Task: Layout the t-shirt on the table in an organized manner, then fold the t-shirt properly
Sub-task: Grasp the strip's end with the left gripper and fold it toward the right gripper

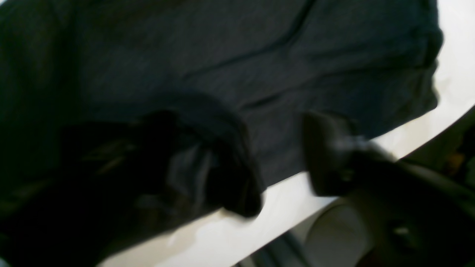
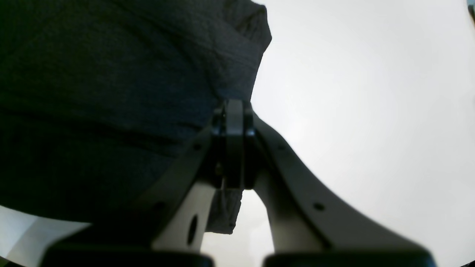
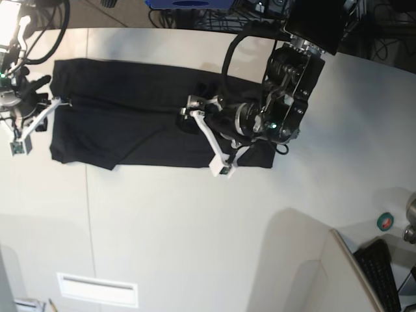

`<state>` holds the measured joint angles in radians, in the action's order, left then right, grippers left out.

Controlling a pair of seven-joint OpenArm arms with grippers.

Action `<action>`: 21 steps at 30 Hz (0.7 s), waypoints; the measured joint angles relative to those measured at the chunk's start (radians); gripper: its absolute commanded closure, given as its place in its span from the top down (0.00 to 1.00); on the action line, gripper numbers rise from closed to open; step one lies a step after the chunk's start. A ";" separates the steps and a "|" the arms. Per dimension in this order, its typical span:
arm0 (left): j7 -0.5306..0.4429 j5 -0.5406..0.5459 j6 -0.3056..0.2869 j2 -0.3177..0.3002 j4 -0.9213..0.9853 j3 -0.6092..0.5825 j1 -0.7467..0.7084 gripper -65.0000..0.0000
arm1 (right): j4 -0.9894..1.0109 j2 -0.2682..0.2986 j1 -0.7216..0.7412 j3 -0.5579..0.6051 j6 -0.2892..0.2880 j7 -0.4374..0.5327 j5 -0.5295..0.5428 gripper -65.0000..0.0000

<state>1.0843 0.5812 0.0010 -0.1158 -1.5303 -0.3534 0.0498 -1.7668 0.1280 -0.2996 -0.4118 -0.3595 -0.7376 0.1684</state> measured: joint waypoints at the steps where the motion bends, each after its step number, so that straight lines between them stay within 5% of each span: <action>1: 0.000 -0.002 0.000 0.018 0.026 -0.008 0.017 0.97 | 0.000 -0.009 0.000 -0.001 0.000 -0.001 -0.005 0.00; 7: 0.012 0.001 0.003 0.022 -0.076 -0.108 0.045 0.97 | 0.000 -0.030 -0.003 0.003 0.000 -0.003 -0.008 0.00; 9: -0.005 0.025 -0.003 -0.006 -0.198 -0.042 0.002 0.83 | 0.000 -0.028 -0.003 -0.003 0.000 -0.005 -0.008 0.00; 16: 0.005 -0.026 0.011 -0.045 -0.190 0.283 -0.112 0.00 | 0.000 -0.025 -0.019 -0.005 0.000 -0.004 -0.008 0.00; 21: 0.005 -0.003 0.002 -0.037 -0.124 0.290 -0.150 0.00 | 0.000 -0.029 -0.019 0.000 0.000 -0.004 -0.008 0.00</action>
<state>1.0893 0.5785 0.0032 -0.1532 -1.6539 -0.0635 -0.1001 -1.7672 0.0994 -0.3191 -0.4122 -0.3595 -0.7414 0.1604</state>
